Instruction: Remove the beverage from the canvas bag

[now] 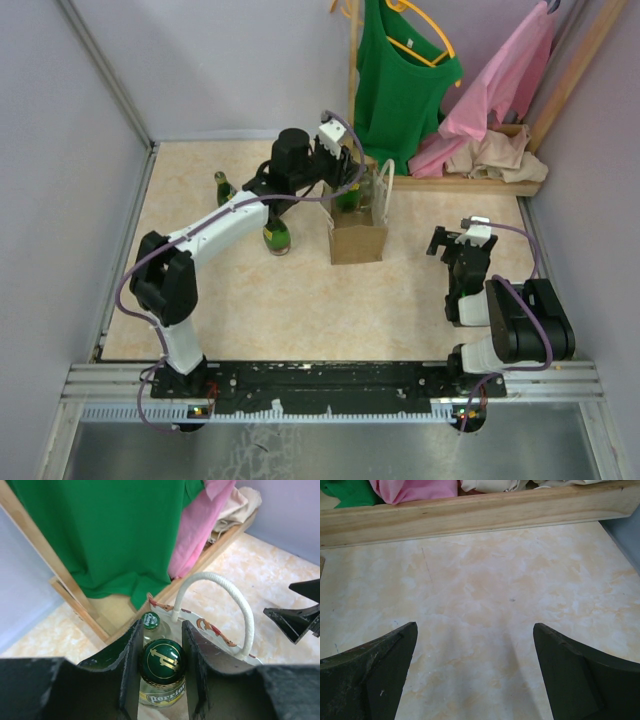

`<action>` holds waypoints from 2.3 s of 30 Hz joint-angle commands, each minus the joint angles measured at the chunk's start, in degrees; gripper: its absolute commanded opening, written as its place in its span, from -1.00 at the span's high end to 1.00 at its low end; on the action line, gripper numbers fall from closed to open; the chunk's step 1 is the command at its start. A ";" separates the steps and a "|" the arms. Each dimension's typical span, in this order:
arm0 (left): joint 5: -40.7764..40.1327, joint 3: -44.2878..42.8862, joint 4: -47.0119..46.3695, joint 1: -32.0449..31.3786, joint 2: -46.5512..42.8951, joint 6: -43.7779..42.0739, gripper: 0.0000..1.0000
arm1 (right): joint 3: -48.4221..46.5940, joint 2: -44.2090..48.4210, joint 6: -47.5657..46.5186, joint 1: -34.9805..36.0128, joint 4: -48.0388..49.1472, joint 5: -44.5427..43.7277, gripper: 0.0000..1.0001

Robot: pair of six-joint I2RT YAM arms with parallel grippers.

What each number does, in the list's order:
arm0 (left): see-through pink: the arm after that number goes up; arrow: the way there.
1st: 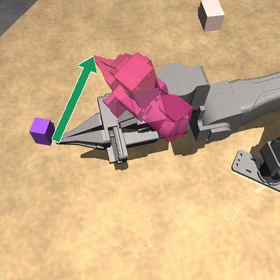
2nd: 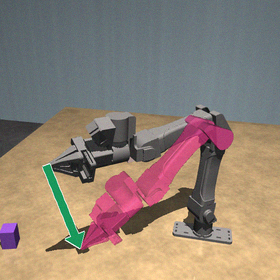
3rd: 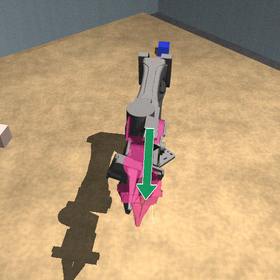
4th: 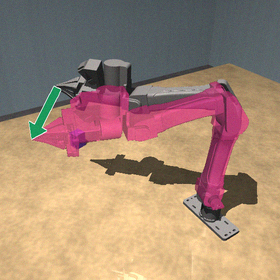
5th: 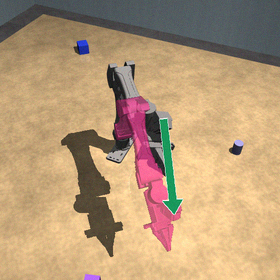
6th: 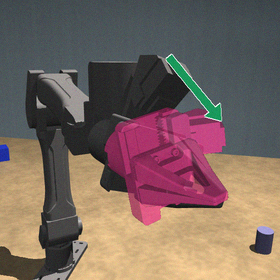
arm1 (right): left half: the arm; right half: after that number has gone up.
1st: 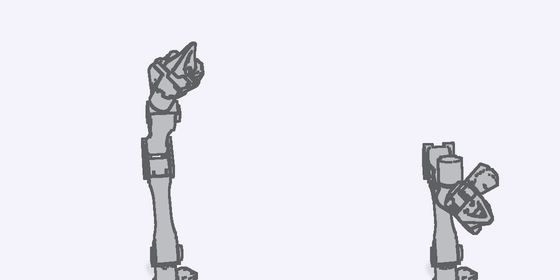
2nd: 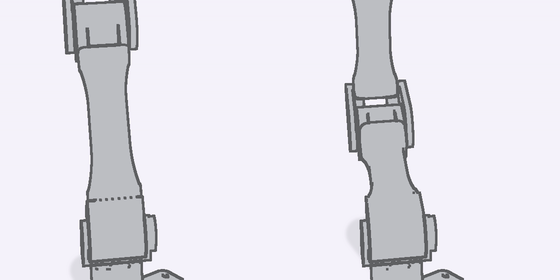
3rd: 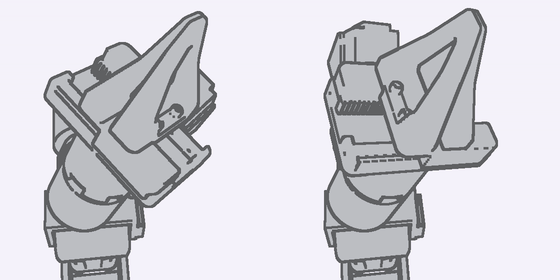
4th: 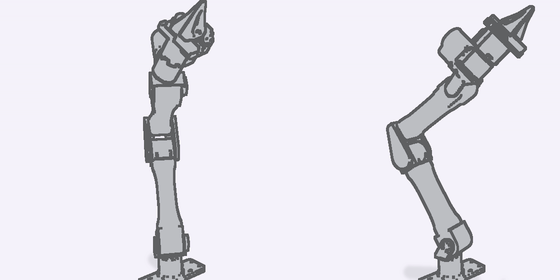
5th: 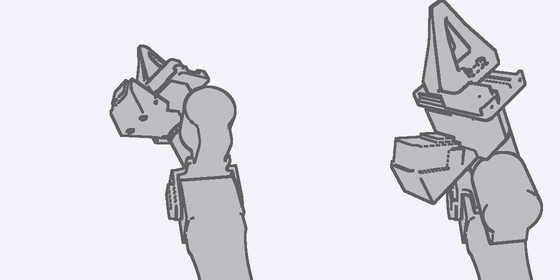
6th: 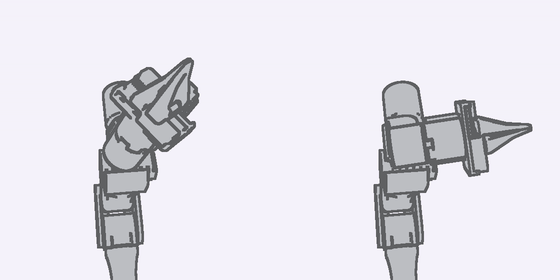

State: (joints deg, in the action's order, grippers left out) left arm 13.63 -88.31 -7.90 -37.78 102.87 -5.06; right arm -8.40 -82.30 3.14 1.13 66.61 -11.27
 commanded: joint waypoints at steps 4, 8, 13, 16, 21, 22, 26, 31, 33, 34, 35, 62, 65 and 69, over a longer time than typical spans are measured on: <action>-5.64 -8.01 -0.86 -0.10 -9.00 -5.91 1.00 | -1.92 -0.36 -0.64 0.47 3.18 -0.45 -0.98; -8.72 -8.53 0.65 -0.01 -12.79 -7.87 1.00 | -1.92 -0.40 -0.68 0.54 3.17 -0.44 -0.98; -15.31 -9.94 3.92 0.50 -17.05 -10.34 1.00 | -1.95 -0.40 -0.63 0.54 3.17 -0.43 -0.98; -19.12 -9.13 4.46 1.38 -19.95 -11.51 1.00 | -1.97 -0.40 -0.67 0.54 3.18 -0.51 -0.98; -24.19 -5.06 4.22 3.70 -25.48 -12.41 1.00 | -1.90 -0.39 -0.66 0.50 3.18 -0.50 -0.98; -24.64 -4.15 4.43 4.60 -26.65 -11.99 1.00 | -1.91 -0.40 -0.67 0.54 3.18 -0.49 -0.98; -25.27 0.83 5.61 9.15 -31.61 -8.85 1.00 | -1.96 -0.40 -0.69 0.52 3.13 -0.46 -0.98; -25.60 9.44 5.98 13.98 -36.32 -4.69 1.00 | -1.92 -0.35 -0.65 0.54 3.14 -0.48 -0.98; -26.44 13.30 4.70 15.17 -37.84 -3.38 1.00 | -1.97 -0.31 -0.69 0.52 3.17 -0.52 -0.98; -26.73 15.50 3.82 15.53 -38.56 -2.82 1.00 | -1.96 -0.33 -0.63 0.54 3.18 -0.46 -0.98; -26.99 17.63 2.62 15.95 -39.40 -2.14 1.00 | -1.95 -0.36 -0.67 0.54 3.12 -0.48 -0.98; -28.83 52.63 -28.88 22.86 -40.33 11.09 1.00 | -1.94 -0.32 -0.67 0.49 3.17 -0.48 -0.98; -28.78 54.19 -30.96 22.90 -39.71 11.40 1.00 | -1.97 -0.35 -0.68 0.51 3.17 -0.46 -0.98; -28.43 53.57 -29.85 22.93 -37.84 11.21 1.00 | -1.92 -0.40 -0.68 0.53 3.18 -0.47 -0.98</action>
State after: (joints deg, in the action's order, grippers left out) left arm -15.14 -32.86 -27.03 -15.22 64.75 5.26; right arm -8.40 -82.30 3.14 1.13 66.59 -11.27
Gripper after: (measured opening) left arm 0.399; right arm 0.990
